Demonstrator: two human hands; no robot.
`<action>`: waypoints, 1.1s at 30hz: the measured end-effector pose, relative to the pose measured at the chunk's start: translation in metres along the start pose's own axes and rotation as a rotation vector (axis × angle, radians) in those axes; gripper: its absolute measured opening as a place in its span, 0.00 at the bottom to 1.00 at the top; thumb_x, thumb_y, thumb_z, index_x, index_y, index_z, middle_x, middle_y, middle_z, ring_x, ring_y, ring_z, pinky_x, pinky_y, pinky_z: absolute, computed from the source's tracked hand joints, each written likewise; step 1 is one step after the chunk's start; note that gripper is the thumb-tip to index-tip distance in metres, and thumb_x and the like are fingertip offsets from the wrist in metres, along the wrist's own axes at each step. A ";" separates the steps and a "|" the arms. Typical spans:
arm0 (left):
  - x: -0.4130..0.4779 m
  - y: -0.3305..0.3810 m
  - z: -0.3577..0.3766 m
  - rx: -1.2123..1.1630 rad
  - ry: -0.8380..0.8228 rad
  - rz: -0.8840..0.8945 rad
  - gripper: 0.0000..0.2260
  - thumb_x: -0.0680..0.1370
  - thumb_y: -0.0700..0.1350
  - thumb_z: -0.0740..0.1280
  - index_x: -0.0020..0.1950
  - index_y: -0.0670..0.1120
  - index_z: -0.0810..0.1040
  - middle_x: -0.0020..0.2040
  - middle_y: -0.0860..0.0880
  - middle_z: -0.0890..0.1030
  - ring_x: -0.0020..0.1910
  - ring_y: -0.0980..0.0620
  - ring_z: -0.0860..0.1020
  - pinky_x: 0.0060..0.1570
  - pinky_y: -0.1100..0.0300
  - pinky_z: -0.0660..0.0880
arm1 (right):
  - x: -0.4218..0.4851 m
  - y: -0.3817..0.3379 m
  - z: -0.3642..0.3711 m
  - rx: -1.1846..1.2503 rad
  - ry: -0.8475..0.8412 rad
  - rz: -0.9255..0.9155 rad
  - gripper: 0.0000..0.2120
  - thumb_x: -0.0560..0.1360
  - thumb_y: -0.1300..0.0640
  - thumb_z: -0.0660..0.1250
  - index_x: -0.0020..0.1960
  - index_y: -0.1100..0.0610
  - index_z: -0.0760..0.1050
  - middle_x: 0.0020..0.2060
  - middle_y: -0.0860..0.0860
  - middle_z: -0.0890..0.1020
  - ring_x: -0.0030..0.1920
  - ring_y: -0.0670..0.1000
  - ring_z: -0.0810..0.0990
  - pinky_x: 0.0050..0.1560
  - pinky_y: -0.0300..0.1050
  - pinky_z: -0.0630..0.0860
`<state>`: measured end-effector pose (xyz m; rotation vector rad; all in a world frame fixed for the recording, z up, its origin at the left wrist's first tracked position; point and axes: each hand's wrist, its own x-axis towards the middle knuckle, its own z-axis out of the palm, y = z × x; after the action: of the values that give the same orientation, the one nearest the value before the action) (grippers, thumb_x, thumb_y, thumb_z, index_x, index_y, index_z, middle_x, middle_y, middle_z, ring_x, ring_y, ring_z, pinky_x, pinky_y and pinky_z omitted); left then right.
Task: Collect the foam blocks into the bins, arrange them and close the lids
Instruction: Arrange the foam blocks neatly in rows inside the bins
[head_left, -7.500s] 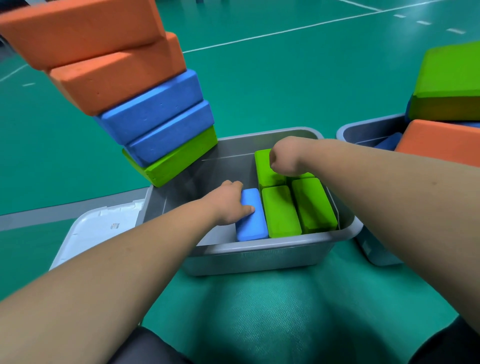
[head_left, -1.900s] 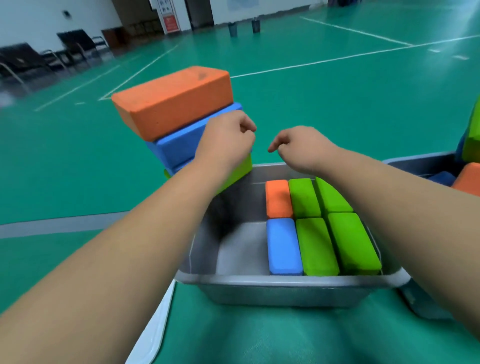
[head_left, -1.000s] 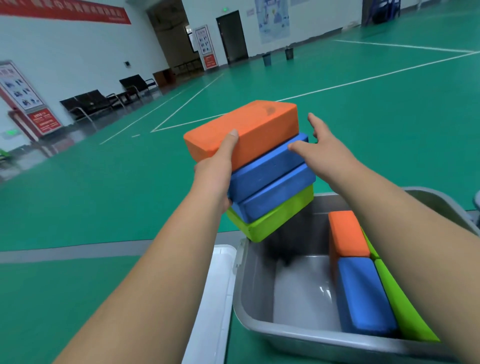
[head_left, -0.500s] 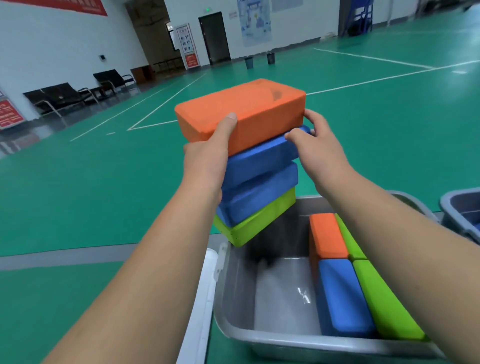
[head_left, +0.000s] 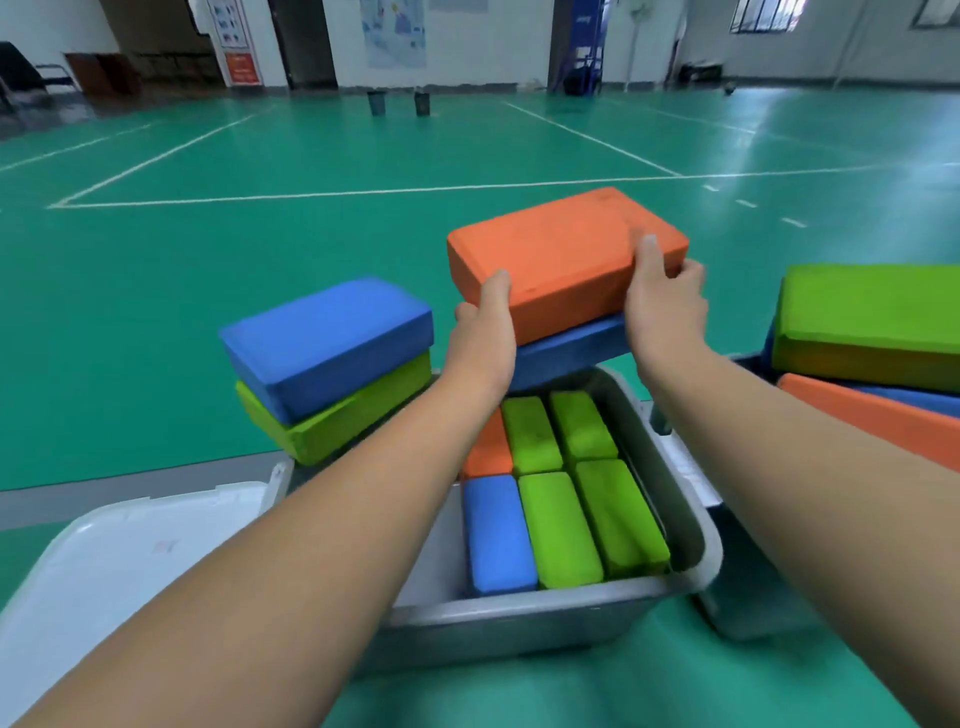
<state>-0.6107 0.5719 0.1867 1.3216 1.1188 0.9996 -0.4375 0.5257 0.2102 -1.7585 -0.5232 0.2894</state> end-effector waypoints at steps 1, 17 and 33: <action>-0.002 -0.012 0.006 0.017 -0.014 -0.041 0.45 0.65 0.77 0.54 0.71 0.50 0.77 0.66 0.48 0.81 0.66 0.46 0.78 0.72 0.42 0.69 | 0.002 0.010 -0.005 -0.038 -0.014 0.022 0.38 0.76 0.29 0.57 0.75 0.54 0.66 0.69 0.63 0.74 0.67 0.63 0.74 0.67 0.56 0.68; -0.016 -0.063 -0.007 0.871 -0.094 0.017 0.28 0.84 0.63 0.55 0.51 0.41 0.80 0.45 0.39 0.86 0.43 0.42 0.86 0.52 0.47 0.82 | -0.003 0.042 -0.017 -0.574 -0.086 -0.169 0.32 0.72 0.47 0.67 0.70 0.62 0.67 0.69 0.62 0.71 0.69 0.66 0.71 0.72 0.57 0.66; -0.007 -0.044 -0.116 1.654 0.413 0.403 0.23 0.75 0.40 0.64 0.70 0.41 0.67 0.71 0.38 0.68 0.66 0.36 0.69 0.66 0.44 0.66 | -0.072 0.018 0.054 -0.586 -0.433 -0.647 0.19 0.76 0.53 0.65 0.64 0.60 0.77 0.63 0.60 0.76 0.64 0.62 0.75 0.67 0.54 0.71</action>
<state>-0.7281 0.5879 0.1502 2.7677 2.2222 0.4558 -0.5210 0.5333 0.1731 -1.9638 -1.5731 0.0486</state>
